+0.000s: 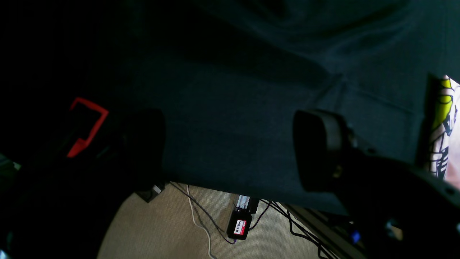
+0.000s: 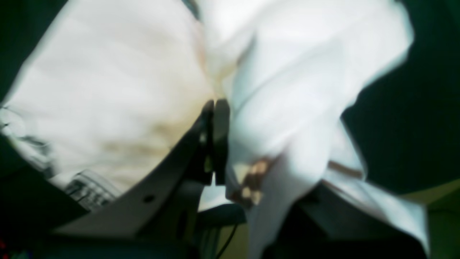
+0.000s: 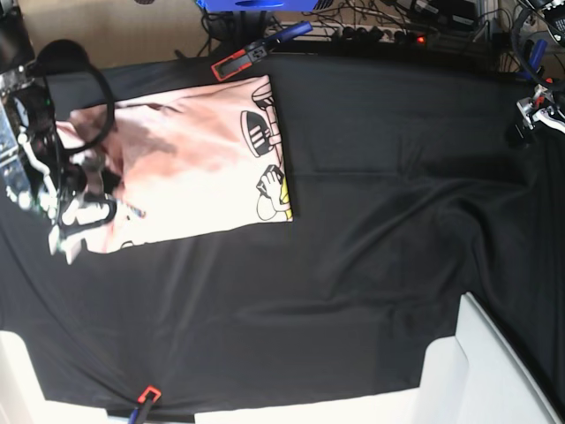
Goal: Fold the T-shirt properly
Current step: 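Lift the held end and fold it over toward the graphic with the right gripper, then press the folded pink shirt flat with the right gripper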
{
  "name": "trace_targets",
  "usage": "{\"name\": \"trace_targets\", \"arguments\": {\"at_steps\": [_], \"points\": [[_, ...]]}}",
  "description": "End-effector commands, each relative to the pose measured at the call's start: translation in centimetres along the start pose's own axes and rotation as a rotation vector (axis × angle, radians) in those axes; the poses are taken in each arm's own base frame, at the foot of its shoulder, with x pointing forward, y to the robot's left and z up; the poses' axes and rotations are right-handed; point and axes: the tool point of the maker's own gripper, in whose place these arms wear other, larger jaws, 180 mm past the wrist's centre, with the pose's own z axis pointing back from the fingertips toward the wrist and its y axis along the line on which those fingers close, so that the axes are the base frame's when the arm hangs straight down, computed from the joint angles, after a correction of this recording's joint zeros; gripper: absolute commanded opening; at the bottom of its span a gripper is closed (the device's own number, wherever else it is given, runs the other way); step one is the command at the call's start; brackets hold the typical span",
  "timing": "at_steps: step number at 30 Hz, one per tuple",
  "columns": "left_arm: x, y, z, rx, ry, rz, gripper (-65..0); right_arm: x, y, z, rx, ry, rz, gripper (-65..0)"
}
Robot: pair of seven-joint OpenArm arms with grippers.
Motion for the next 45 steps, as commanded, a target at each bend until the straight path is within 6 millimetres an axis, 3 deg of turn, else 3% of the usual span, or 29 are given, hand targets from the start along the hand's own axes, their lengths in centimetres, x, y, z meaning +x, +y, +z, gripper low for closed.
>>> {"name": "trace_targets", "arguments": {"at_steps": [1,4,7,11,21,30,34,38,45], "points": [[1.5,0.2,0.7,0.003,-0.041,-0.026,-9.9,2.3,0.0,1.3,-0.007,-0.065,0.027,-65.0],[1.5,0.2,0.7,0.004,-0.039,-0.026,-9.9,3.3,-0.1,2.4,-0.059,-0.107,0.082,-65.0],[1.5,0.2,0.7,0.004,-0.039,-0.026,-9.9,3.0,0.9,3.3,-0.079,-0.126,0.129,-65.0],[1.7,0.2,0.6,0.002,-0.043,-0.026,-9.9,0.4,3.7,3.7,-0.044,-0.099,0.202,-65.0],[1.4,0.2,0.6,0.003,-0.039,-0.025,-9.9,-6.7,10.3,2.8,0.011,-0.050,0.379,-65.0],[1.4,0.2,0.6,0.003,-0.036,-0.023,-9.9,-10.4,12.6,0.7,0.013,0.037,0.426,-65.0],[1.4,0.2,0.6,0.003,-0.036,-0.023,-9.9,-10.3,12.2,-0.3,-0.010,0.016,0.443,-65.0],[1.4,0.2,0.6,0.003,-0.036,-0.023,-9.9,-8.9,12.1,-1.1,-0.035,-0.022,0.447,-65.0],[1.3,0.2,0.6,0.003,-0.036,-0.022,-9.9,-6.9,13.1,-0.7,-0.027,-0.063,0.449,-65.0]]}}
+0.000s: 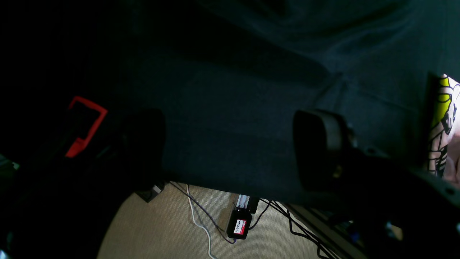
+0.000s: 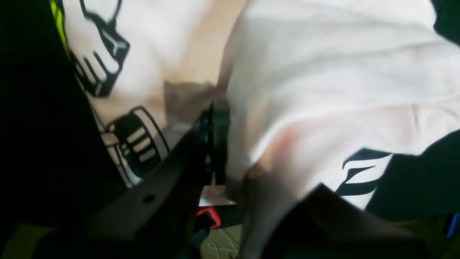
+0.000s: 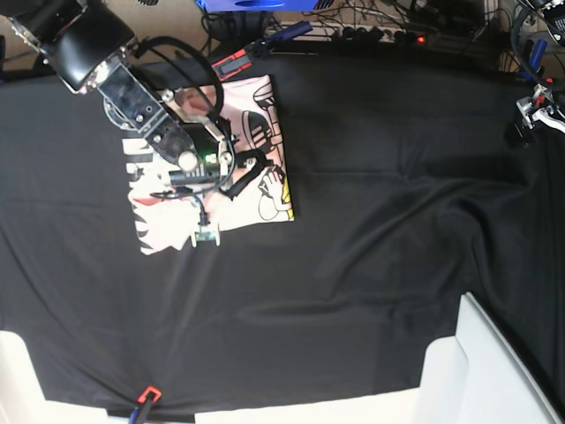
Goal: Fold the T-shirt properly
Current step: 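Press the folded pink shirt flat with the right gripper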
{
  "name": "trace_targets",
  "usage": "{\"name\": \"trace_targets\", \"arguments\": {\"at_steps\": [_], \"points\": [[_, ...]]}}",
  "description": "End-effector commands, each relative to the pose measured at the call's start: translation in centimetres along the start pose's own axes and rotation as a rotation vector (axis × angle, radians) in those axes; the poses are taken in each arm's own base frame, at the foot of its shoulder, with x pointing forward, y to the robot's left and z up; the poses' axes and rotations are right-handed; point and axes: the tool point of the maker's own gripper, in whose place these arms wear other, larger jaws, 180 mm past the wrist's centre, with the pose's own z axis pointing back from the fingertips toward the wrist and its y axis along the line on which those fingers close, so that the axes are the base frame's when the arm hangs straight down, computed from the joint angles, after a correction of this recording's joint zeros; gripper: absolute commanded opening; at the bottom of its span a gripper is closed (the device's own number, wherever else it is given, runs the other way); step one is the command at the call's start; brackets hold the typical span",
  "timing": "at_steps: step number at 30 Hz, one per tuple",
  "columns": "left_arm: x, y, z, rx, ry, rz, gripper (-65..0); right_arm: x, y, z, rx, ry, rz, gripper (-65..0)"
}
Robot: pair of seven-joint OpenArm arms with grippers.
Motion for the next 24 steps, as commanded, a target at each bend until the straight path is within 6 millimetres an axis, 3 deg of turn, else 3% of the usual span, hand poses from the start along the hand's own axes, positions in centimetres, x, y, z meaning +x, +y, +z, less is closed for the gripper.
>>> {"name": "trace_targets", "arguments": {"at_steps": [1,9,19,21,24], "points": [[1.4,0.2,0.6,0.003,-0.038,-0.023,-9.9,1.3,0.6,0.6,0.013,-0.040,-0.007,-65.0],[1.4,0.2,0.6,0.003,-0.038,-0.023,-9.9,-0.8,2.1,-0.4,0.004,-0.002,0.105,-65.0],[1.0,0.0,0.4,-0.004,-0.035,-0.015,-9.9,-0.6,4.9,0.4,0.062,-0.003,0.099,-63.7],[1.0,-0.1,0.4,-0.005,-0.035,-0.013,-9.9,-0.5,5.8,0.7,0.080,-0.005,0.095,-57.7],[1.0,0.0,0.4,-0.005,-0.034,-0.012,-9.9,-1.1,6.9,1.0,0.101,0.013,0.109,-40.8]]}}
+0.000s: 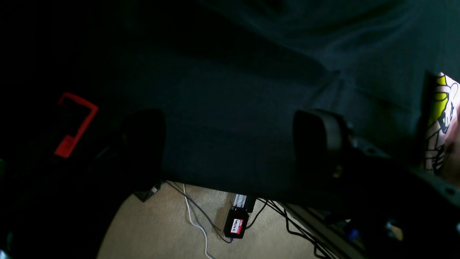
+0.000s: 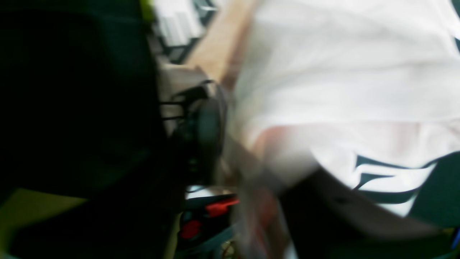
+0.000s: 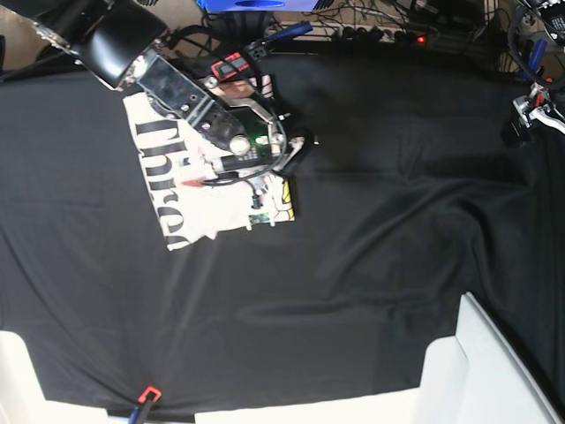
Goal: Fold the T-shirt properly
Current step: 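Press the folded pink shirt flat with the right gripper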
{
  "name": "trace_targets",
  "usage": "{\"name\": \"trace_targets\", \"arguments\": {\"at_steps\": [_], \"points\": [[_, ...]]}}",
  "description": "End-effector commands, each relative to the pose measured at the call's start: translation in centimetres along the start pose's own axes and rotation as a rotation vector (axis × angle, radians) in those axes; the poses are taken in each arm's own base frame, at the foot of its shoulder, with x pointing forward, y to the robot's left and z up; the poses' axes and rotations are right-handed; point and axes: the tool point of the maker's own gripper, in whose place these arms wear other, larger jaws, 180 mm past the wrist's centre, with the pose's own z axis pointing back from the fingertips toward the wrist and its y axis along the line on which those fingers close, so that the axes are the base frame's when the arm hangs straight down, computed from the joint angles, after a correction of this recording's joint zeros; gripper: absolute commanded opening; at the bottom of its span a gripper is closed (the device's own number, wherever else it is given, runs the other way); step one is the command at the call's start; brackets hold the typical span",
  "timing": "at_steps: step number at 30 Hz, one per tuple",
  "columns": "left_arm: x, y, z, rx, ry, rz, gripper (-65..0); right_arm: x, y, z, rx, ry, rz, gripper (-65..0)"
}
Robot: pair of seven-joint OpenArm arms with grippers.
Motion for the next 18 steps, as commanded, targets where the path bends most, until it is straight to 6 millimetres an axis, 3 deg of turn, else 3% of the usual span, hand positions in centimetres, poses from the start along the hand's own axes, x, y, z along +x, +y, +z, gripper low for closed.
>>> {"name": "trace_targets", "arguments": {"at_steps": [1,3,5,9,13,16,18], "points": [[1.4,0.2,0.6,0.003,-0.037,-0.023,-9.9,0.6,1.0,0.6,0.019,-0.018,0.019,-35.1],[1.4,0.2,0.6,0.003,-0.037,-0.023,-9.9,-0.1,1.7,0.7,0.026,-0.005,0.056,-24.2],[1.4,0.2,0.6,0.003,-0.037,-0.023,-9.9,-0.2,1.8,0.7,0.029,-0.001,0.061,-17.7],[1.4,0.2,0.6,0.003,-0.037,-0.023,-9.9,-0.3,2.2,0.9,0.038,-0.005,0.067,-17.8],[1.6,0.1,0.5,0.000,-0.043,-0.023,-9.9,-1.5,5.4,1.6,0.083,-0.016,0.184,-17.8],[1.7,0.1,0.5,-0.001,-0.046,-0.023,-9.9,-0.7,6.9,3.4,0.137,-0.060,0.195,-17.8],[1.7,0.1,0.5,0.000,-0.044,-0.023,-9.9,0.0,6.3,4.5,0.151,-0.083,0.194,-18.6]]}}
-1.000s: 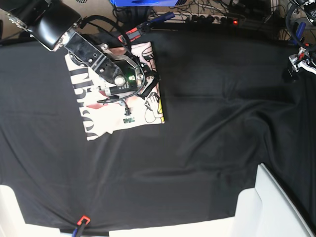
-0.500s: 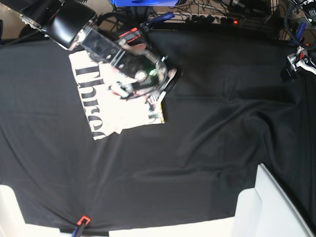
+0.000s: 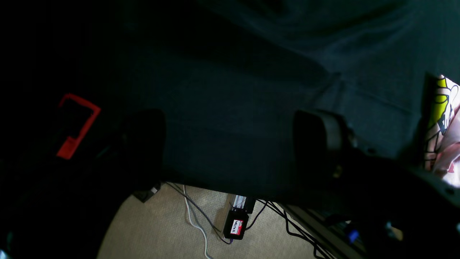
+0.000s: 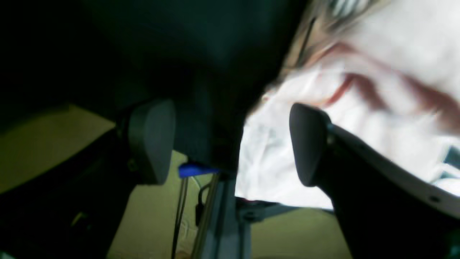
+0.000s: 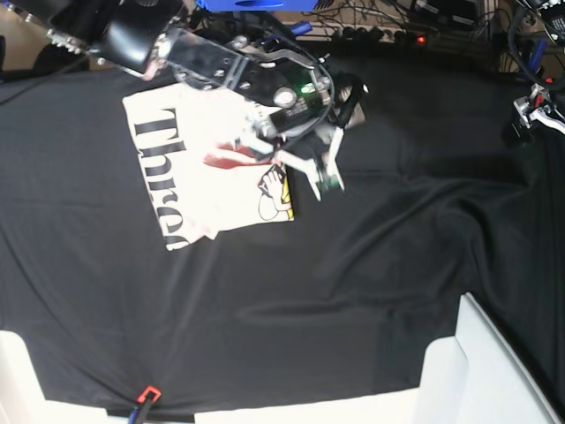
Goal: Fold the T-shirt properly
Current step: 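Press the folded pink shirt flat with the right gripper, then grasp the loose pink fabric with the right gripper and tuck it under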
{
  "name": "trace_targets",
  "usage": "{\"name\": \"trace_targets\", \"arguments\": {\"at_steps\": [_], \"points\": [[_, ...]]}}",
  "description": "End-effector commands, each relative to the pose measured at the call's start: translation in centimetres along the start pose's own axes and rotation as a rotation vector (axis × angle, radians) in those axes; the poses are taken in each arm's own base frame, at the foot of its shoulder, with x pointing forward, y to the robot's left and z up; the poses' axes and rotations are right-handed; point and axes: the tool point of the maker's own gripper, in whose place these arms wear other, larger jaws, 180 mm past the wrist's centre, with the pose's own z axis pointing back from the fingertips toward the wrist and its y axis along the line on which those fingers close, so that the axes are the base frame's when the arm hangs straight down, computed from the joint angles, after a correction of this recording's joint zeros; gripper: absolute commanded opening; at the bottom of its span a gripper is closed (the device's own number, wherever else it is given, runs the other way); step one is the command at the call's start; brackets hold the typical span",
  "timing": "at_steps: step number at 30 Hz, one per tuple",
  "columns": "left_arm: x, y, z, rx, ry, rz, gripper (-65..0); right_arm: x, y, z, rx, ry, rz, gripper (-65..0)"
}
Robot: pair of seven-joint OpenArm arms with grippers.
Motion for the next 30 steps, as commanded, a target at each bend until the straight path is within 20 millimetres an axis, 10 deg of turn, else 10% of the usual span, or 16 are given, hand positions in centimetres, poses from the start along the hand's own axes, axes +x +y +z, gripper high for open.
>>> {"name": "trace_targets", "arguments": {"at_steps": [1,8,13,30], "points": [[1.5,0.1,0.6,0.001,-0.041,-0.024,-9.9,1.6,-1.3,0.9,-0.014,-0.042,-0.016,-19.6],[1.5,0.3,0.7,0.006,-0.039,-0.027,-9.9,2.4,-10.9,2.1,-0.137,-0.092,-0.278,-26.4],[1.7,0.3,0.7,0.005,-0.043,-0.027,-9.9,0.3,-14.3,1.8,-0.208,-0.135,-0.378,-64.6],[1.6,0.4,0.8,0.007,-0.040,-0.029,-9.9,-3.7,-18.4,-0.5,-0.345,-0.136,-0.465,-65.0]]}}
